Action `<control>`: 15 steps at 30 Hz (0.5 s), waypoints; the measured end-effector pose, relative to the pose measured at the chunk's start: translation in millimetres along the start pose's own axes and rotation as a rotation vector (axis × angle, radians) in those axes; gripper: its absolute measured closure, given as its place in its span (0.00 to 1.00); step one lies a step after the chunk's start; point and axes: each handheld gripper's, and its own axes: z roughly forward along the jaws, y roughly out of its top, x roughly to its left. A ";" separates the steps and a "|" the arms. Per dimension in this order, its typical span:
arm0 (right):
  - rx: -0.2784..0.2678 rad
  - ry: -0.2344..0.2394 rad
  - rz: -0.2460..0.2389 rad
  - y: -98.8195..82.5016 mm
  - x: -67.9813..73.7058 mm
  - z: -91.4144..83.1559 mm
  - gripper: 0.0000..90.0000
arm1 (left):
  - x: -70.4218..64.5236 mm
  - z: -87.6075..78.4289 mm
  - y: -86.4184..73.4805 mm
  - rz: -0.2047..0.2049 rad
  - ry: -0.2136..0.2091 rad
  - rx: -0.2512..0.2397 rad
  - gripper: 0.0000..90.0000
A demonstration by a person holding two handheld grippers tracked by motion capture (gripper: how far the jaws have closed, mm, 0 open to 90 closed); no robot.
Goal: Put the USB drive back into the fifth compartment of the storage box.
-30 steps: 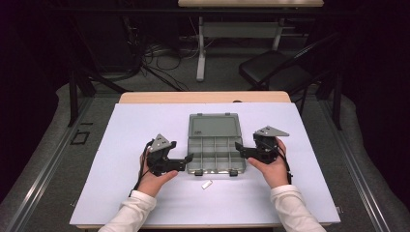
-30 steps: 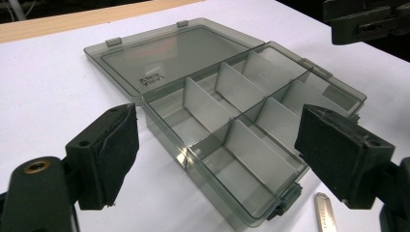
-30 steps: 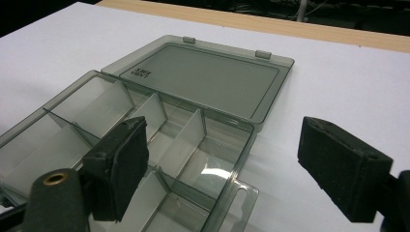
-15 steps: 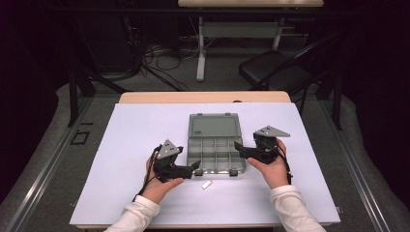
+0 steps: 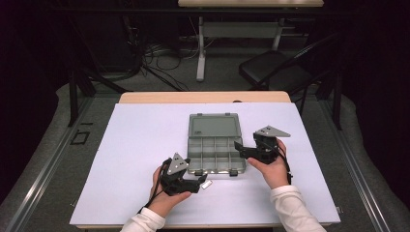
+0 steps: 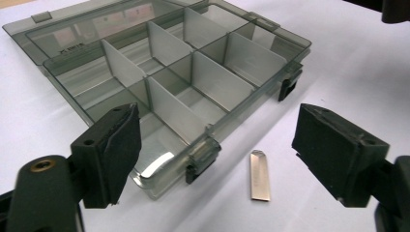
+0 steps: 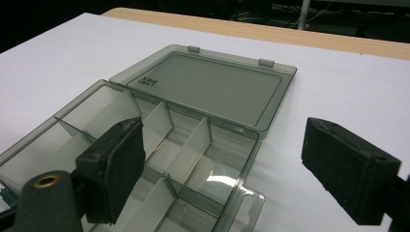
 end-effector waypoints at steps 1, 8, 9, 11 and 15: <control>0.000 0.001 0.001 -0.1 0.2 0.0 0.17 | -0.8 -1.0 -1.0 -0.003 -0.003 -0.006 0.25; 0.006 0.009 0.000 -0.7 3.5 2.9 0.17 | -9.2 -2.9 -6.6 0.008 -0.030 0.021 0.41; 0.008 0.010 -0.009 -1.1 3.5 3.2 0.17 | -10.5 -2.0 -7.1 0.015 -0.034 0.025 0.45; 0.011 0.010 -0.006 -2.1 3.9 3.0 0.17 | -12.3 0.9 -7.5 0.034 -0.045 0.029 0.48; 0.011 0.007 0.000 -3.7 1.8 1.3 0.17 | -13.9 6.4 -10.0 0.040 -0.067 0.033 0.50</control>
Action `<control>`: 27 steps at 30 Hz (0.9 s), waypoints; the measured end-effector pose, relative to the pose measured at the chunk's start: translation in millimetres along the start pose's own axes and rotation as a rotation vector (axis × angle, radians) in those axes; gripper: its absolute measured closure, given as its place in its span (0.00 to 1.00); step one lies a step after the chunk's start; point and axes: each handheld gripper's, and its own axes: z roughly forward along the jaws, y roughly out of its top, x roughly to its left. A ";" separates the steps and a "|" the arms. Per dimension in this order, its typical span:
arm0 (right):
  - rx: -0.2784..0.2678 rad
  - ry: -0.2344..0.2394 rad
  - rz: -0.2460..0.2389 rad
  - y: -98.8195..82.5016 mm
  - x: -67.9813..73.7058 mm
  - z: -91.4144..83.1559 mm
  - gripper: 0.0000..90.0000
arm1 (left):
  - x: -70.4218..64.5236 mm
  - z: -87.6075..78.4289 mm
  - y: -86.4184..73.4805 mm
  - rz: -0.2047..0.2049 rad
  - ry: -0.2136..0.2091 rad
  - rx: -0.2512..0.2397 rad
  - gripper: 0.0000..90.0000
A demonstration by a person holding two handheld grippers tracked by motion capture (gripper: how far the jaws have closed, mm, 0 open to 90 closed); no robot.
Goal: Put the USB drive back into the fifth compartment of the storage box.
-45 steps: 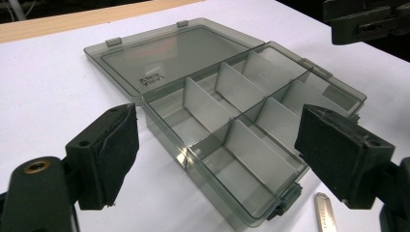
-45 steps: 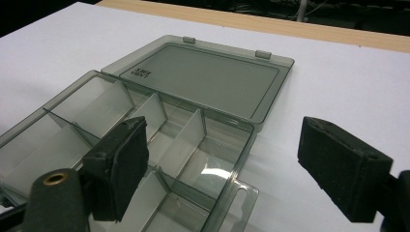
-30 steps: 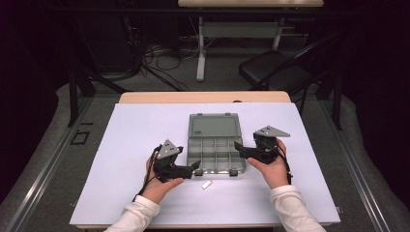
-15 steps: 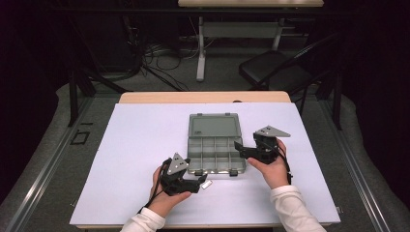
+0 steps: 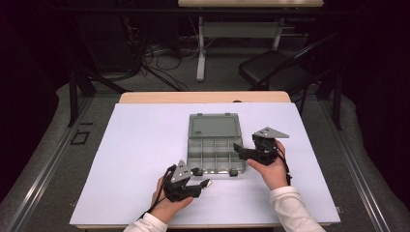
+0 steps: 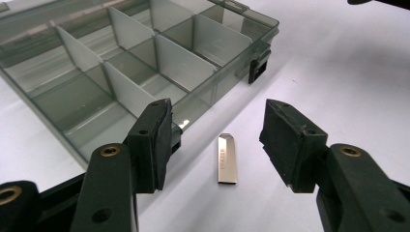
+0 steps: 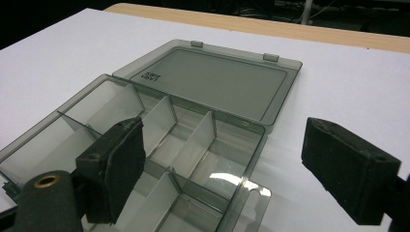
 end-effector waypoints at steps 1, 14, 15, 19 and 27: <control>0.000 -0.001 0.004 0.0 -0.1 -0.3 0.17 | -0.1 1.2 -0.7 0.000 -0.006 0.006 0.50; -0.009 0.001 0.010 0.4 0.3 1.0 0.17 | -3.3 14.4 -10.1 0.009 0.012 0.049 0.60; -0.008 0.002 0.013 0.4 0.1 1.1 0.17 | -2.7 15.6 -10.6 0.011 0.010 0.054 0.61; -0.009 0.002 0.014 0.3 -0.2 1.4 0.17 | -3.2 18.4 -11.7 0.004 0.004 0.064 0.67; -0.007 0.002 0.010 -0.6 0.0 2.6 0.17 | -4.4 21.5 -12.1 -0.002 0.008 0.069 0.75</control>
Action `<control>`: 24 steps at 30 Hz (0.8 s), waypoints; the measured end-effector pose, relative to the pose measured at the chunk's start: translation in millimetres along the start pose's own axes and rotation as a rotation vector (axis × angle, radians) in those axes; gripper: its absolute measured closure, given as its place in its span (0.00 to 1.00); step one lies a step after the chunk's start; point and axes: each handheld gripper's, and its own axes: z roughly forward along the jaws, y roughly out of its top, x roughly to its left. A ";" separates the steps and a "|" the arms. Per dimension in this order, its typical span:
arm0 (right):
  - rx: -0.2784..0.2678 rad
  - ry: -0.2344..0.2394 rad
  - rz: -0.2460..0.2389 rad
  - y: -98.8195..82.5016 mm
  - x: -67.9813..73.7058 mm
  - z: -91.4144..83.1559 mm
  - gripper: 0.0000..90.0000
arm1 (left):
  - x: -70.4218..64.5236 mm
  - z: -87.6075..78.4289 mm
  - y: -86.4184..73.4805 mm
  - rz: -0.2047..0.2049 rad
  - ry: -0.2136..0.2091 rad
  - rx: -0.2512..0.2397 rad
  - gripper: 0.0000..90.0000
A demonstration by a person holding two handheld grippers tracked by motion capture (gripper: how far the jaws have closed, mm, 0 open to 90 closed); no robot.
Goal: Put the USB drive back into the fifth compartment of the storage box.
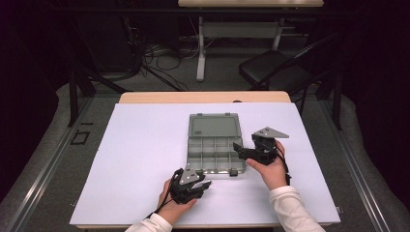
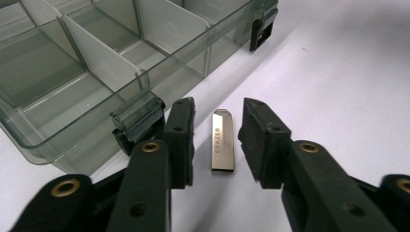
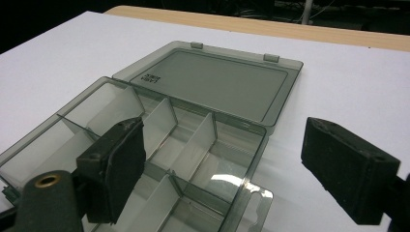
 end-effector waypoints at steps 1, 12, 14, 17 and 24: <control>0.000 -0.001 0.001 0.0 -0.2 0.1 0.17 | -0.3 -0.1 0.2 0.010 0.005 0.001 0.76; 0.005 0.003 0.004 -0.3 0.1 0.7 0.17 | -4.8 3.1 1.1 0.045 0.008 0.036 0.81; 0.007 0.003 0.005 -0.5 0.2 0.8 0.17 | -5.5 3.6 1.4 0.055 0.010 0.047 0.81; 0.008 0.005 0.005 -0.6 0.4 1.1 0.17 | -6.4 4.7 1.6 0.058 0.011 0.056 0.83; 0.006 0.005 0.004 -0.8 0.8 1.5 0.17 | -7.4 6.5 2.3 0.068 0.015 0.076 0.86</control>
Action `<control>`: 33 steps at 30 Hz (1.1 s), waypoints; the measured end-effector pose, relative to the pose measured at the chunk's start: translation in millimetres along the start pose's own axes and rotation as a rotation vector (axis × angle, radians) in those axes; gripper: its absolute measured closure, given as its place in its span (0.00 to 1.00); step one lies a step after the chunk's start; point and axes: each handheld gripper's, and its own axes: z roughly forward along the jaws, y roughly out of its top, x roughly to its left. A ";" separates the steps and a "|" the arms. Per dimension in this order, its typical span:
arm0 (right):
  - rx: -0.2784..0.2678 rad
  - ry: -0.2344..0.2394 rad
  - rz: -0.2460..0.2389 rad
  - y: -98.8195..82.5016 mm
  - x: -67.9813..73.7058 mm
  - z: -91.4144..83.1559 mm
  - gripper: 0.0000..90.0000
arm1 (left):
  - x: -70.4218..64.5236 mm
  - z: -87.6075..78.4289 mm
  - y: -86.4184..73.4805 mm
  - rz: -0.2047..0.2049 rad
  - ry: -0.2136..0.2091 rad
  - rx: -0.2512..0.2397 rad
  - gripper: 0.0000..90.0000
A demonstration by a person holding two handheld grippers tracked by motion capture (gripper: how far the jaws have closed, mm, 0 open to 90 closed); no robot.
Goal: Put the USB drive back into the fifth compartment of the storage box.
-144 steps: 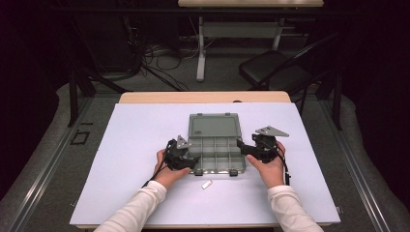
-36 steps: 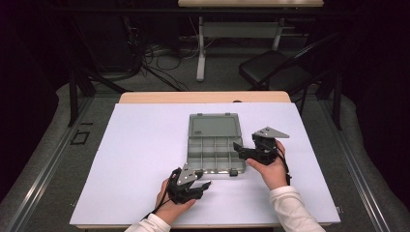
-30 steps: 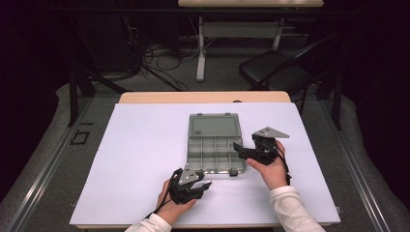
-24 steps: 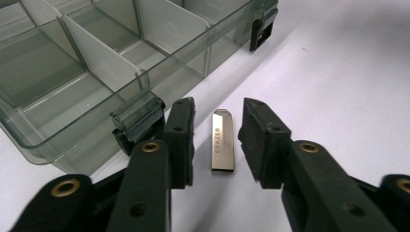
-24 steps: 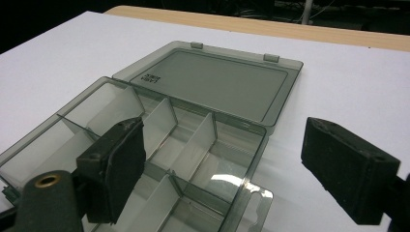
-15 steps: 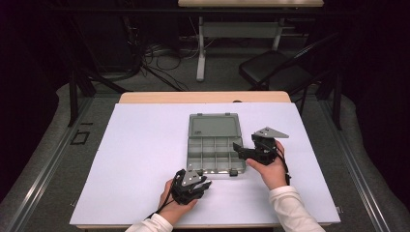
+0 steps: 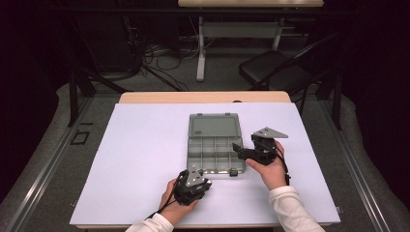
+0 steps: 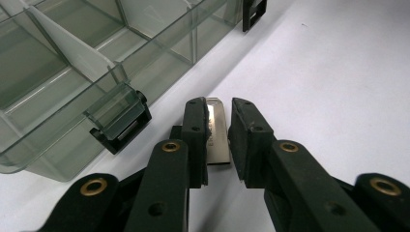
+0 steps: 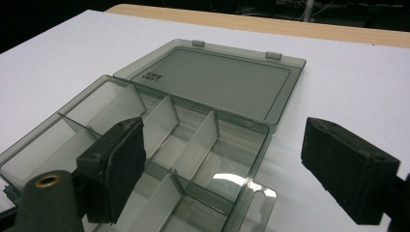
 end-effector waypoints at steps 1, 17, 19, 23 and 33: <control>0.000 0.000 0.002 0.0 0.1 0.0 0.17 | 0.3 0.2 0.1 0.003 0.000 0.002 0.86; -0.001 0.000 0.001 -0.1 0.1 0.1 0.17 | 1.7 0.0 0.2 -0.016 -0.003 0.001 0.88; 0.000 0.000 0.000 -0.1 0.1 0.1 0.17 | 2.6 -0.5 0.1 -0.021 -0.007 -0.002 0.88; 0.000 0.000 0.000 -0.1 -0.2 0.1 0.17 | 4.4 -3.1 0.6 -0.035 -0.010 -0.015 0.88; 0.003 0.000 0.001 -0.1 -0.6 -0.1 0.17 | 14.0 -16.2 3.3 -0.075 -0.023 -0.067 0.88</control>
